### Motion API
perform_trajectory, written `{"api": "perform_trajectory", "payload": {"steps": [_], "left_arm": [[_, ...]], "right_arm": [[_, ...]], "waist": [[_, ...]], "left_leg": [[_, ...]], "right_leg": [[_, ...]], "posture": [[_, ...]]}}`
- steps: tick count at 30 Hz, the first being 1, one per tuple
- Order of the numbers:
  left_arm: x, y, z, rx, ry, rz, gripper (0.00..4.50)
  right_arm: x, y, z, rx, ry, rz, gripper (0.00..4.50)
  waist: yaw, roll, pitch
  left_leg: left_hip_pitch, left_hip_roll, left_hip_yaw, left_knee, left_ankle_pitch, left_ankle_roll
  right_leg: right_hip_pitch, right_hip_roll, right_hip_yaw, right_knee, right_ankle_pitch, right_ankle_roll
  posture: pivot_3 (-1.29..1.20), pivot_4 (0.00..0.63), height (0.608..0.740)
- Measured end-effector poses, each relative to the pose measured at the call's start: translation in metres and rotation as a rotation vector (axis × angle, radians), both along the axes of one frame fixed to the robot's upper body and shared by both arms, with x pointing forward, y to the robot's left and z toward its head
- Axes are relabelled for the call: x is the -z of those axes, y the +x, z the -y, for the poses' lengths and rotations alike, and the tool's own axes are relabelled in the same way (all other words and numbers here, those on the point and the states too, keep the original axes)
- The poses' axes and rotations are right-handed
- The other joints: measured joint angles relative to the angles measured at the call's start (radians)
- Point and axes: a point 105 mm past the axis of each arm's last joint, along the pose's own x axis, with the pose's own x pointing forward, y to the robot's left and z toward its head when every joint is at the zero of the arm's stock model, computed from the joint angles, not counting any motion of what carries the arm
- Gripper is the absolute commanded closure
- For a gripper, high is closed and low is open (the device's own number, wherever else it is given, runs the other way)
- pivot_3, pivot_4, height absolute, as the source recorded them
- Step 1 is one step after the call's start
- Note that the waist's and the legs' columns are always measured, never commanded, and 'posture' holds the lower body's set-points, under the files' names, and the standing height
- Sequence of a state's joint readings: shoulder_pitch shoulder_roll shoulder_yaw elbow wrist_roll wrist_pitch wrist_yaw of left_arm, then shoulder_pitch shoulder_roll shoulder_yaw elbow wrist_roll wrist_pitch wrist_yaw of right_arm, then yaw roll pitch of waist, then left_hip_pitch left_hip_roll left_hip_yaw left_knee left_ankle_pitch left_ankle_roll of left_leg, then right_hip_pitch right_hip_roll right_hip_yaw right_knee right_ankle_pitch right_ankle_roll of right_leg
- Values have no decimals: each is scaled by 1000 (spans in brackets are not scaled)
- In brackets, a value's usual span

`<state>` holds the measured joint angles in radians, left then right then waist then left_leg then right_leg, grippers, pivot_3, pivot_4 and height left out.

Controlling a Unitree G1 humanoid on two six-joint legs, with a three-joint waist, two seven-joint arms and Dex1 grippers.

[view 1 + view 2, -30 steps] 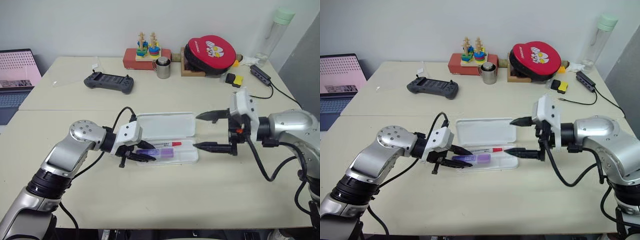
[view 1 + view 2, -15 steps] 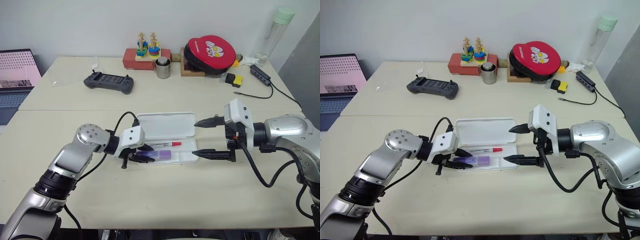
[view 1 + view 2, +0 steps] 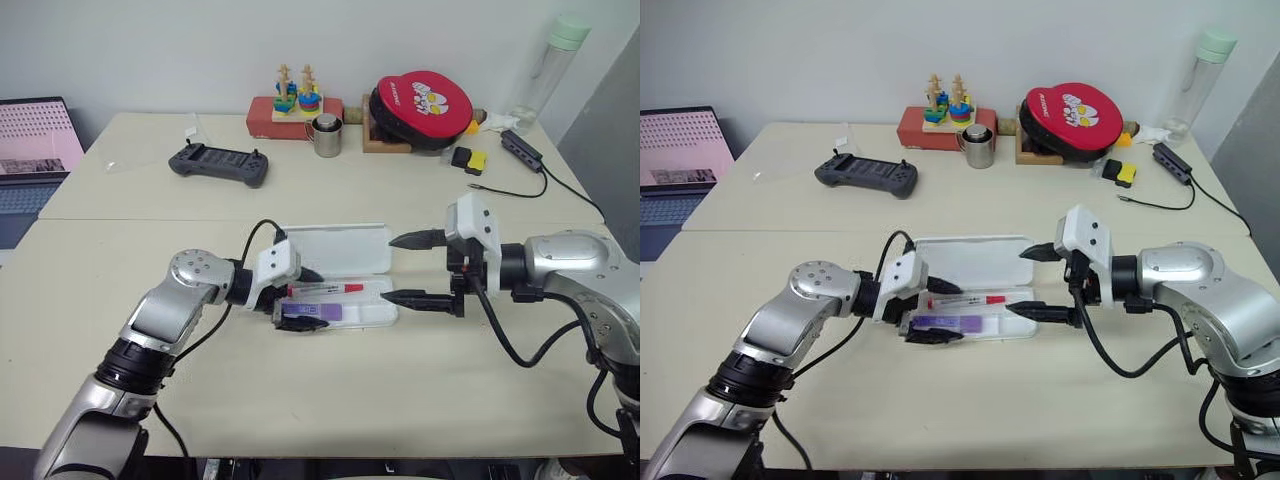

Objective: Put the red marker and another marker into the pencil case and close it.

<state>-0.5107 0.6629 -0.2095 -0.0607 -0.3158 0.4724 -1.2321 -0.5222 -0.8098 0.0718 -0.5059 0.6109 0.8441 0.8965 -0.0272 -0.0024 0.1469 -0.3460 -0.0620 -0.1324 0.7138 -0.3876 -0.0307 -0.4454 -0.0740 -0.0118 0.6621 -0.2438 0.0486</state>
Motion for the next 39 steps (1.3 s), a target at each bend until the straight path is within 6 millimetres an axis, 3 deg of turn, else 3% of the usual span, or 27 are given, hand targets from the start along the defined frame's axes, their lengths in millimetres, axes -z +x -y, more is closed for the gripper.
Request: {"api": "perform_trajectory", "payload": {"steps": [3, 6, 10, 15, 39], "left_arm": [[-21, 8, -13, -82, -60, 22, 73], [-29, 13, -41, -168, -11, 54, 73], [-20, 7, -78, -226, 92, 41, 73], [-14, 1, -99, -233, 180, 33, 73], [9, 4, -85, -163, 253, 50, 73]], "right_arm": [[2, 10, 5, 67, 4, 3, 0], [3, 13, 6, 86, 4, 6, 0], [3, 13, 6, 80, 8, 6, 0], [7, 13, 3, 49, 6, -6, 0], [7, 16, 3, 54, 8, 6, 0]], "waist": [[-3, 0, 0], [-8, 0, 0], [-4, 0, 0], [4, 0, 0], [0, 0, 0]], "left_leg": [[1, 0, 0, -1, 0, 0], [1, 1, 1, -1, 0, 0], [1, 0, 0, -1, 0, 0], [0, 0, -2, -1, 0, 0], [0, 0, -1, -1, 0, 0]], "right_leg": [[0, 0, 0, 1, 0, 0], [-1, 1, 0, 1, 0, 0], [-1, 1, 0, 0, 0, 0], [0, 1, 0, -1, 0, 0], [-1, 1, 0, 0, 0, 0]], "posture": [[0, 150, 740], [0, 150, 740], [0, 150, 740], [0, 150, 740], [0, 150, 740]]}}
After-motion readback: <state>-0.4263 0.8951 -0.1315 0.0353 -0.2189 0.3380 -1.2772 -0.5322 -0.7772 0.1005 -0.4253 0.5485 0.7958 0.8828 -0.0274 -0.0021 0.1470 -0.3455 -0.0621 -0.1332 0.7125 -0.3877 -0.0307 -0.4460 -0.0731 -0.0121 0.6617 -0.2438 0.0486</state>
